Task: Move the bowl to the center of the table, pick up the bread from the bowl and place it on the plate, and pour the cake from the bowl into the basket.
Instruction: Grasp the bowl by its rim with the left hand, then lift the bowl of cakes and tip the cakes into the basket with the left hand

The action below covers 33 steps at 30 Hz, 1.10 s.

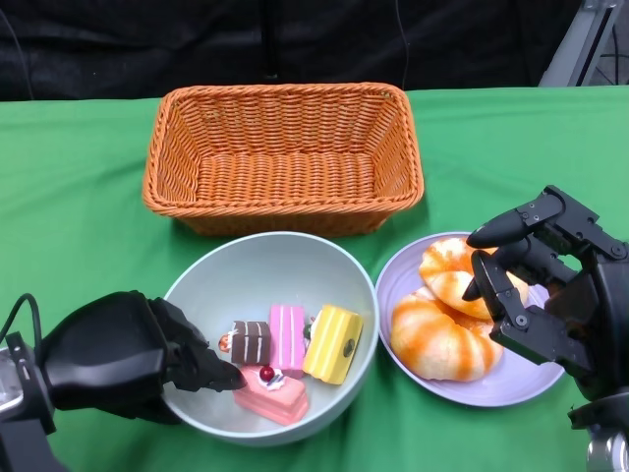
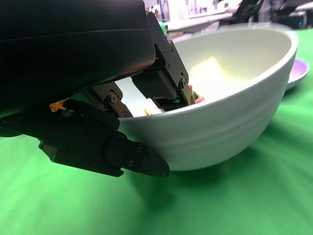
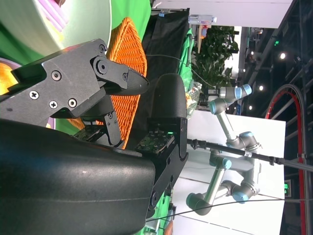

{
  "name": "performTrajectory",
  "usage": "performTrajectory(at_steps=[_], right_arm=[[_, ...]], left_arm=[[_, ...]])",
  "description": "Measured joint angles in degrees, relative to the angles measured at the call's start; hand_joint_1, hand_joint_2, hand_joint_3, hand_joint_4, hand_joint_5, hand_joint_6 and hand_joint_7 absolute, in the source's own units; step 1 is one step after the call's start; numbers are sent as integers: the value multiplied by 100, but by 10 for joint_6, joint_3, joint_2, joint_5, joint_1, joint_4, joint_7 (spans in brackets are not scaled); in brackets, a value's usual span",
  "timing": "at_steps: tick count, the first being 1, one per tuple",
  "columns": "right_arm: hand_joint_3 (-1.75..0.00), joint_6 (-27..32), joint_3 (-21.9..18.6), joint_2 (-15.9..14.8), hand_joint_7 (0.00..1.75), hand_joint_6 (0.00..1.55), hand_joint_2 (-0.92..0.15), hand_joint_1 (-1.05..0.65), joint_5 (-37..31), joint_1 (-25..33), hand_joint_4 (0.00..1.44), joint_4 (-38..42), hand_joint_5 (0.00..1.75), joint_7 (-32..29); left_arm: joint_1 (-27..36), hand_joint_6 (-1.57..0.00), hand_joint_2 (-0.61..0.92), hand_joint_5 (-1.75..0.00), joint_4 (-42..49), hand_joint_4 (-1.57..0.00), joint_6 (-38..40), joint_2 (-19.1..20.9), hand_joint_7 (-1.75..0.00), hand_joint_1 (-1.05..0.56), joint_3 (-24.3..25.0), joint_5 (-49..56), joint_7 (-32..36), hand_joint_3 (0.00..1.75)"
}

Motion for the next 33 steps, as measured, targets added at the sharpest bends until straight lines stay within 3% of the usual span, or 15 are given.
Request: performTrajectory(at_steps=[9, 13, 14, 15, 16, 18, 21, 23, 25, 28, 31, 33], right_arm=[[-85, -11, 0, 0, 132, 60, -68, -10, -8, 1, 64, 1, 162, 0], [-85, -12, 0, 0, 131, 61, -69, -10, -11, 3, 64, 1, 162, 0], [-85, -13, 0, 0, 132, 61, -69, -9, -11, 3, 64, 1, 162, 0], [-85, -13, 0, 0, 132, 61, -69, -8, -11, 4, 65, 1, 162, 0], [-86, -13, 0, 0, 132, 62, -69, -8, -11, 4, 65, 1, 162, -1], [-86, -13, 0, 0, 132, 61, -69, -8, -11, 5, 64, 1, 162, -1], [-87, -13, 0, 0, 132, 61, -69, -7, -11, 5, 64, 1, 162, -2], [-88, -13, 0, 0, 133, 61, -68, -8, -12, 5, 64, 2, 162, -2], [-88, -13, 0, 0, 133, 61, -68, -8, -12, 5, 64, 3, 162, -2], [-88, -15, 0, 0, 133, 61, -67, -8, -12, 5, 64, 7, 163, -1], [-81, -21, -1, 0, 133, 61, -70, -11, -12, 5, 64, 13, 162, 0], [-76, -24, 0, -1, 133, 61, -71, -12, -17, 4, 65, 17, 161, 0]], left_arm=[[-12, -80, 92, -1, 4, -89, 54, -7, -2, -34, -67, -39, 2, 13], [-22, -93, 92, -6, 21, -100, 59, -17, -7, -31, -92, -52, 8, 16], [-24, -105, 92, -67, 27, -89, 55, -19, -11, -29, -98, -55, 21, 9], [-26, -105, 92, -117, 36, -73, 46, -21, -28, -27, -102, -56, 42, 6], [-27, -88, 92, -151, 45, -62, 37, -23, -72, -25, -108, -56, 65, 4], [-29, -67, 92, -168, 62, -56, 15, -27, -118, -24, -117, -59, 103, 3], [-30, -50, 92, -174, 81, -54, -19, -28, -151, -23, -120, -72, 127, 4], [-32, -49, 92, -174, 89, -55, -46, -27, -153, -24, -116, -100, 121, 7], [-36, -52, 92, -175, 93, -55, -83, -19, -145, -24, -110, -149, 66, 15], [-46, -66, 92, -165, 90, -61, -128, 8, -115, -25, -98, -215, -27, 14], [-44, -65, 92, -172, 76, -58, -160, 26, -120, -24, -83, -284, -100, 16], [-37, -70, 92, -171, 64, -60, -171, 32, -111, -23, -72, -325, -137, 22]])
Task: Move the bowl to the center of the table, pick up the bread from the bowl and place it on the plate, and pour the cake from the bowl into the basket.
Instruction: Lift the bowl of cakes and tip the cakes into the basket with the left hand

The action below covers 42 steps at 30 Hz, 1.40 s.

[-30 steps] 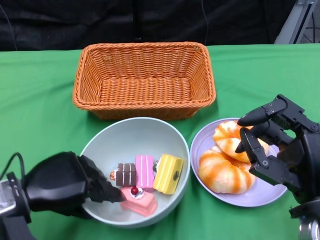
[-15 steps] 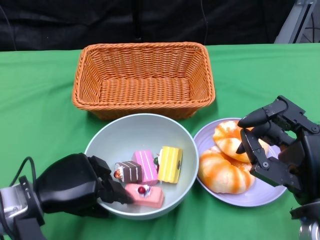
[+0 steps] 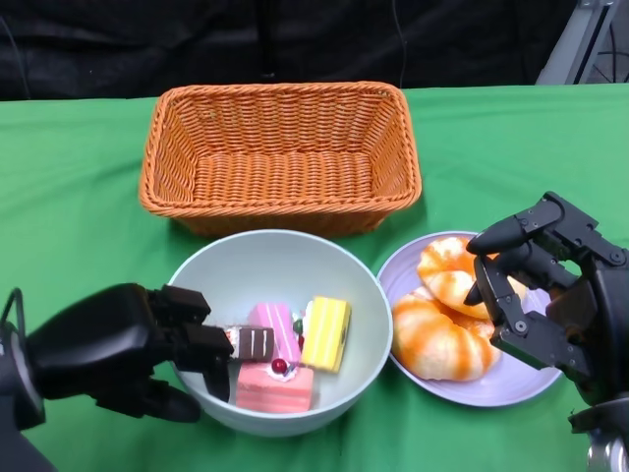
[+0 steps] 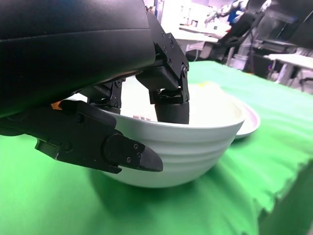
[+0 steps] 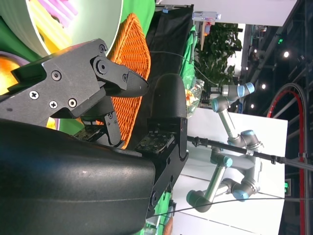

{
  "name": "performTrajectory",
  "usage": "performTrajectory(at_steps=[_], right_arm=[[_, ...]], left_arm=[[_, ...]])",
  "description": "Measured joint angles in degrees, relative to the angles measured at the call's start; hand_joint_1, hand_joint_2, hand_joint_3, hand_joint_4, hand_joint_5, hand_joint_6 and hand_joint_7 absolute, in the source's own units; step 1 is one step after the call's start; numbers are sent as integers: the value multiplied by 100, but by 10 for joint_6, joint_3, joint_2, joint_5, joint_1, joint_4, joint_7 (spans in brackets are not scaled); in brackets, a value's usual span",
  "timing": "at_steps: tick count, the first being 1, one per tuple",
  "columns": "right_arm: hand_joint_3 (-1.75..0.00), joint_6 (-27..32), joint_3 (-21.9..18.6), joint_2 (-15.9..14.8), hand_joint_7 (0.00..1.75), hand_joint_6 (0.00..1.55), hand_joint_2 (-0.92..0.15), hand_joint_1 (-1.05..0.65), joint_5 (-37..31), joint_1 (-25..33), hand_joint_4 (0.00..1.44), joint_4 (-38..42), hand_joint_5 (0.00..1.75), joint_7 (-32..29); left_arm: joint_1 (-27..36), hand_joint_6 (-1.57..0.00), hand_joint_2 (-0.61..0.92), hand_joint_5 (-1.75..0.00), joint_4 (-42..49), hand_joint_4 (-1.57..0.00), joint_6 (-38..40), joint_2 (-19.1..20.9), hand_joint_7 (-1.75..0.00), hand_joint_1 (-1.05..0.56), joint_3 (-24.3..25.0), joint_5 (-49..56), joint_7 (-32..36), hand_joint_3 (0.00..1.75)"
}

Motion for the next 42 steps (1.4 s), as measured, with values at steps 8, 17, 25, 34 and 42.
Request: performTrajectory(at_steps=[8, 17, 25, 34, 42], right_arm=[[-71, -5, 0, 0, 133, 61, -74, -12, -12, 0, 65, 4, 160, 0], [-77, -6, 0, 0, 134, 61, -71, -12, -15, 0, 66, 5, 160, 0], [-79, -5, 2, 0, 134, 61, -70, -12, -18, 0, 67, 5, 159, -6], [-80, -5, 5, 0, 136, 60, -70, -11, -25, -1, 65, 12, 160, -8], [-81, -5, 5, 0, 138, 58, -71, -9, -24, -1, 62, 12, 161, -5]], left_arm=[[36, -73, 92, -161, -45, -65, -8, 7, -105, -24, 40, -117, -131, 32], [49, -75, 92, -158, -99, -68, 5, 18, -107, -22, 73, -264, -247, 40], [37, -76, 92, -163, -108, -69, 16, -33, -112, -20, 142, -295, -279, 43], [17, -80, 92, -165, -107, -75, 30, -72, -112, -19, 166, -338, -333, 39], [3, -79, 60, -174, -111, -69, 83, -127, -122, -10, 181, -396, -378, 99]])
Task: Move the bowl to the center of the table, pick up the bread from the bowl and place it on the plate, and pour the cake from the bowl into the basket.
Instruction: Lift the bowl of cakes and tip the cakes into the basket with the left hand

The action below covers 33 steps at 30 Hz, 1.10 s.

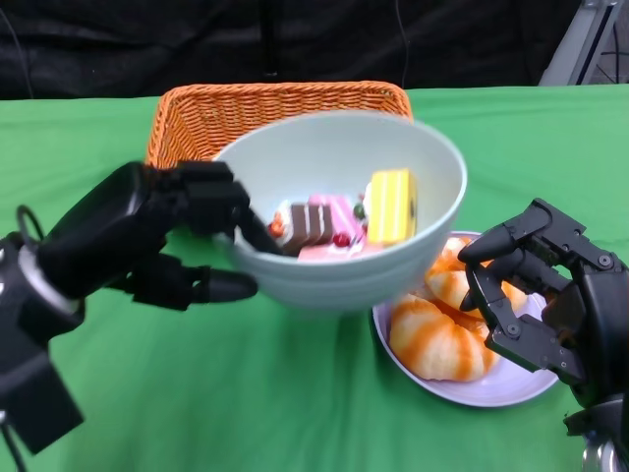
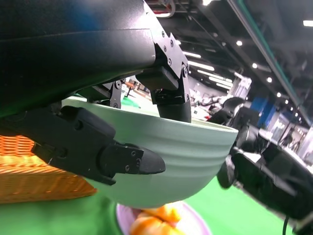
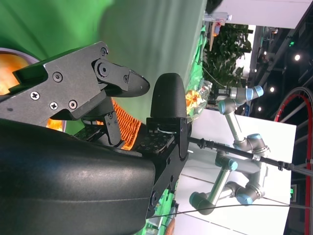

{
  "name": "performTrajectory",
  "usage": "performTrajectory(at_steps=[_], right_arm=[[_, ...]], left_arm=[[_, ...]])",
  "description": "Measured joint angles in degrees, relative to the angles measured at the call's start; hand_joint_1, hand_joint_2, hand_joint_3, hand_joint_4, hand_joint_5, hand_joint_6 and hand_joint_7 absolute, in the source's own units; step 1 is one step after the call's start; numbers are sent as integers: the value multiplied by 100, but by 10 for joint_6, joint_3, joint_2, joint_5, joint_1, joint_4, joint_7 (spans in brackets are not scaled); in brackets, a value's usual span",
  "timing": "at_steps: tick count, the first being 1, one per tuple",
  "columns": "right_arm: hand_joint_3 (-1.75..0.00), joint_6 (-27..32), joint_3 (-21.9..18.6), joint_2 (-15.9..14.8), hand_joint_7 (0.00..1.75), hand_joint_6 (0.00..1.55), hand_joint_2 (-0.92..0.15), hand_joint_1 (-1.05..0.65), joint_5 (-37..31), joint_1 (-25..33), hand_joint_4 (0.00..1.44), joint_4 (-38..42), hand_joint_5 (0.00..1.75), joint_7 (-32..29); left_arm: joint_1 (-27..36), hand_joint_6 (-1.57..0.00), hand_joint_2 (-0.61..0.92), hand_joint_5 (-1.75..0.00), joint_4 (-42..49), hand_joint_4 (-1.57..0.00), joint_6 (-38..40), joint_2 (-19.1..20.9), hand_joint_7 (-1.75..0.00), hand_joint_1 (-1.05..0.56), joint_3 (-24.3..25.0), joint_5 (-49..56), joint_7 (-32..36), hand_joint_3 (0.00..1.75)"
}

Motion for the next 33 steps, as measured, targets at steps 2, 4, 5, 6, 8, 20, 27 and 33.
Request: performTrajectory(at_steps=[2, 4, 5, 6, 8, 20, 27, 33], right_arm=[[-81, 0, 0, 0, 138, 58, -71, -9, 0, 0, 62, 0, 161, 0], [-81, 0, 0, 0, 138, 58, -70, -9, 0, 0, 62, 0, 161, 0], [-81, 0, 0, 0, 138, 58, -70, -9, 0, 0, 62, 0, 161, 0], [-81, 0, -1, 0, 138, 58, -71, -9, 0, 1, 63, 0, 161, 0], [-78, 0, 0, 0, 139, 58, -72, -9, 0, 0, 63, 3, 161, 1], [-71, -1, 2, -2, 140, 58, -74, -10, -4, -1, 63, 24, 160, 6], [-70, -4, 1, -2, 140, 58, -75, -10, -4, -2, 64, 40, 160, 6], [-66, -14, 0, -2, 140, 57, -76, -11, -3, -2, 64, 47, 161, 9]], left_arm=[[-4, -79, 59, -175, -1, -68, 6, -6, -122, -10, 5, -10, -13, 100], [-5, -78, 59, -175, -2, -68, 7, -9, -122, -10, 11, -16, -24, 101], [-5, -78, 59, -175, -3, -68, 8, -11, -122, -10, 14, -16, -29, 102], [-7, -78, 63, -170, -1, -70, 15, -16, -124, -8, 17, -20, -37, 97], [-23, -77, 69, -166, 14, -73, 57, -44, -128, -9, 23, -42, -52, 91], [-107, -70, 67, -173, 117, -75, 156, -140, -147, -11, 85, -53, -82, 98], [-159, -69, 68, -175, 185, -75, 227, -204, -142, -19, 123, -57, -77, 97], [-187, -70, 70, -174, 207, -76, 321, -246, -141, -14, 154, -74, -80, 91]])
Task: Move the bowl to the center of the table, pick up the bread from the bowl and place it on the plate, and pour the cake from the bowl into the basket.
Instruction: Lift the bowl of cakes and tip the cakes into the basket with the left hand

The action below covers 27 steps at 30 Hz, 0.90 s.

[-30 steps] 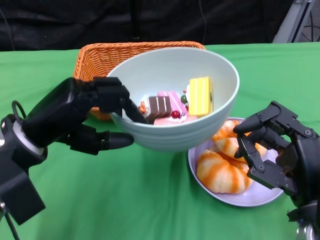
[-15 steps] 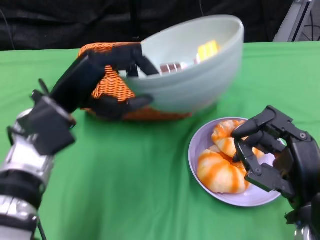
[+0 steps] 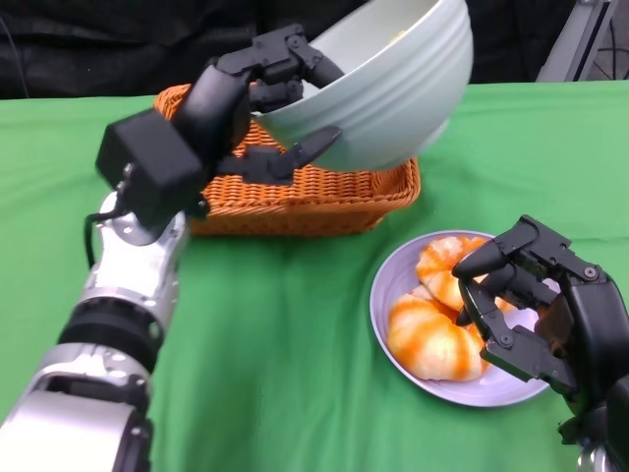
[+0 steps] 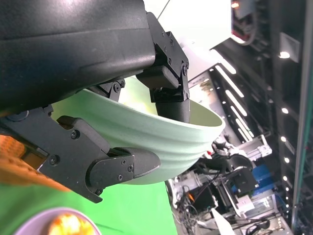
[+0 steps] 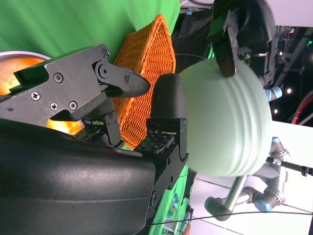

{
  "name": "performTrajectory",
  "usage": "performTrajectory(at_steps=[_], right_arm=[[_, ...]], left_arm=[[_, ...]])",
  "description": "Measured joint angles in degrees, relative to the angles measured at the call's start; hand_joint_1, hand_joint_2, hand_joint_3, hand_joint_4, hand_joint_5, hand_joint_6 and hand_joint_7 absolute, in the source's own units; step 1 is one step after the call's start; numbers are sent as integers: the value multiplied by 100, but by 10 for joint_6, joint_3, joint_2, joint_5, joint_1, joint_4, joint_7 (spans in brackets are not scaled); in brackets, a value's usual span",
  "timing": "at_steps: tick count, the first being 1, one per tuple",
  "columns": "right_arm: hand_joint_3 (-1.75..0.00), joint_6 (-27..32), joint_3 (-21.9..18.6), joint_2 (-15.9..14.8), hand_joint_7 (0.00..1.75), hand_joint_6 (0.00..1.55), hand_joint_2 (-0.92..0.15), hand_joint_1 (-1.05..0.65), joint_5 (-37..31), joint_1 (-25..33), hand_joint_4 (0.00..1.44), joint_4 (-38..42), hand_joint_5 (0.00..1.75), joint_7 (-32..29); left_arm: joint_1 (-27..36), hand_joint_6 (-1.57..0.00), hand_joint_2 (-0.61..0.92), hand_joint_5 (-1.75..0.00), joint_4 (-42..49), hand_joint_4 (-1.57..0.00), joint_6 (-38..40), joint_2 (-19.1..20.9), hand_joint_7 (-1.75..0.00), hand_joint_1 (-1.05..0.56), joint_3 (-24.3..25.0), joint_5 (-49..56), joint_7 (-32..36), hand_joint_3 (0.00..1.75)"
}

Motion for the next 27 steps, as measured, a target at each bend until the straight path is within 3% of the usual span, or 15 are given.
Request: performTrajectory(at_steps=[6, 7, 12, 19, 27], right_arm=[[-65, -3, -1, 0, 141, 57, -77, -11, 1, 0, 64, 3, 160, 2], [-64, -3, -1, 0, 141, 57, -77, -12, 0, 1, 64, 3, 160, 2], [-62, -4, -1, 0, 140, 58, -78, -10, -1, 2, 65, 10, 159, 1], [-62, -14, -2, 0, 139, 57, -79, -9, 0, 2, 64, 14, 160, 2], [-62, -19, -3, 0, 139, 58, -79, -10, 1, 5, 64, 17, 160, 2]], left_arm=[[-3, -69, 68, -175, 7, -76, 45, -15, -143, -14, 20, -5, -2, 95], [-8, -67, 61, -175, 10, -71, 59, -18, -145, -17, 27, -12, -10, 103], [-59, -63, 51, -175, 48, -76, 172, -35, -160, -14, 89, -76, -48, 117], [-104, -73, 54, -175, 74, -88, 307, -54, -168, -13, 159, -144, -67, 118], [-114, -67, 64, -175, 92, -85, 395, -59, -167, -14, 222, -183, -50, 112]])
